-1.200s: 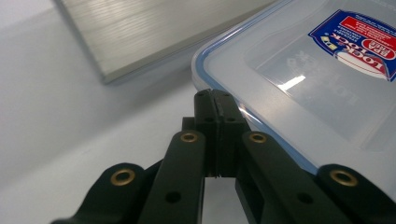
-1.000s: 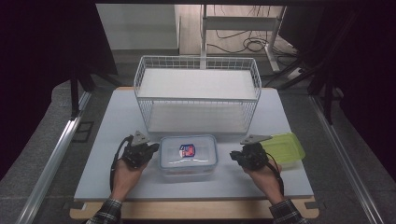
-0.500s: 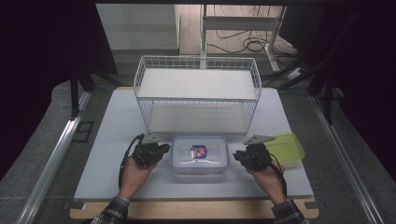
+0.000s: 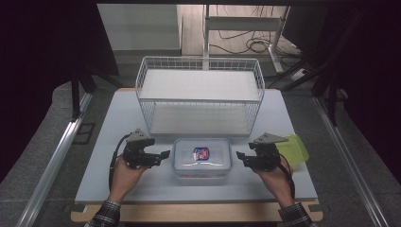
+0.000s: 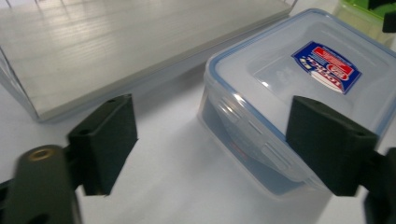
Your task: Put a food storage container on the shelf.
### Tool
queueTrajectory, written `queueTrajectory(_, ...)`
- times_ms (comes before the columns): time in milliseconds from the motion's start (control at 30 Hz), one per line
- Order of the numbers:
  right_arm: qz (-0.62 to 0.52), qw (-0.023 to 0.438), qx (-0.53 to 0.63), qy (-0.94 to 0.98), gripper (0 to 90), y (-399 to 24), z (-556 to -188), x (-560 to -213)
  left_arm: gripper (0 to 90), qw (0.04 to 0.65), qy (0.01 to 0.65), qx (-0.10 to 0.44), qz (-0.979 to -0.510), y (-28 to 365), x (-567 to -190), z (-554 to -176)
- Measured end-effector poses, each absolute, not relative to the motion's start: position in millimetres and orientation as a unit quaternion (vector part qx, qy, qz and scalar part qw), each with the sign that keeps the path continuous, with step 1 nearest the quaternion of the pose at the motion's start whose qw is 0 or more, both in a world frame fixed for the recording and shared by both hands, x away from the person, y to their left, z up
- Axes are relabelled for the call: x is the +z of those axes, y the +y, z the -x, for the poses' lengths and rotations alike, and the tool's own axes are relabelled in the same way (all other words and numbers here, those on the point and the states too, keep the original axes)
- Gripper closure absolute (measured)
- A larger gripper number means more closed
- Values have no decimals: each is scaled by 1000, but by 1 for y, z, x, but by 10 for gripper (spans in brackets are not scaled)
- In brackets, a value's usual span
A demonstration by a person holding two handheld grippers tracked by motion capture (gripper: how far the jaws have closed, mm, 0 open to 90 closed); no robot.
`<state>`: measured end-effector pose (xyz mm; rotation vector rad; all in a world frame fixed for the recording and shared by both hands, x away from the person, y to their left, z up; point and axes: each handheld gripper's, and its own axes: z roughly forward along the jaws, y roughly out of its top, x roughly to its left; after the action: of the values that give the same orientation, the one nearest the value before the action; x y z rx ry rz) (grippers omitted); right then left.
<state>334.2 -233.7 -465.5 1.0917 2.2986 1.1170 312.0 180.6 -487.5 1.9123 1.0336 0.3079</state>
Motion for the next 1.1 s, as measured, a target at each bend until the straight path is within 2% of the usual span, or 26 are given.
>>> queueTrajectory(33,-378,167,411,812,237,-233,-336,-465,87,455,410,120,-781,178,-489,-312)
queueTrajectory(100,-373,152,417,815,193,-231,-337,-466,86,451,403,131,-785,174,-490,-311)
queueTrajectory(233,-363,119,428,819,107,-226,-339,-468,66,455,395,116,-789,168,-489,-311)
queueTrajectory(567,-364,81,421,827,27,-210,-344,-479,31,448,383,59,-806,147,-494,-315)
queueTrajectory(833,-367,42,408,835,18,-198,-349,-486,16,436,387,25,-812,135,-505,-321)
queueTrajectory(867,-375,19,406,833,10,-195,-353,-489,3,438,388,21,-810,134,-506,-323)
queueTrajectory(1100,-391,-58,412,821,6,-191,-363,-500,0,450,393,-14,-802,136,-512,-329)
